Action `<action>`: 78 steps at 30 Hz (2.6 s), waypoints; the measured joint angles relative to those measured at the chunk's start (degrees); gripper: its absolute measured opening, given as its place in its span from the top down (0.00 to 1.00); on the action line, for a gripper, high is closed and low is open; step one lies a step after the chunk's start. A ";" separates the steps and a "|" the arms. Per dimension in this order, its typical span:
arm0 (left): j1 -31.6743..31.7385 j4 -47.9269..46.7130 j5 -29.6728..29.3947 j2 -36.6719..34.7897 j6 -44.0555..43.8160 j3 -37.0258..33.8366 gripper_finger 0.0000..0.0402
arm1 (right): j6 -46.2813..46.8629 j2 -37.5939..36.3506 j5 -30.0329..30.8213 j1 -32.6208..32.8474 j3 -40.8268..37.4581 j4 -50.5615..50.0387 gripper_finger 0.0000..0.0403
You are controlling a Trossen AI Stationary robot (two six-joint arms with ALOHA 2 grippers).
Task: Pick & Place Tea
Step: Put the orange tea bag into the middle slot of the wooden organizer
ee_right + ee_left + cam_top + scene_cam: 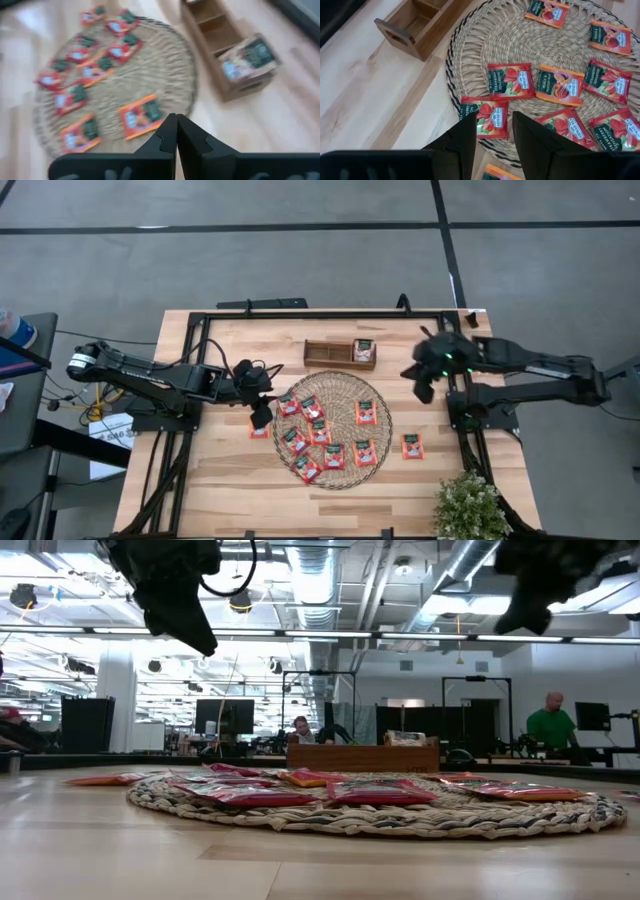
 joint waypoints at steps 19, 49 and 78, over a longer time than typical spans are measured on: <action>0.00 3.37 -3.26 1.52 -9.08 0.02 0.71 | 12.15 -3.11 -2.49 26.54 -10.83 -2.92 1.00; 0.04 3.58 -3.30 7.28 -6.80 0.02 0.71 | 10.60 25.90 -9.97 27.31 -10.74 3.18 0.54; 0.04 3.52 -3.43 7.23 -3.63 0.00 0.62 | 6.73 40.99 -5.51 27.34 -10.08 2.71 0.60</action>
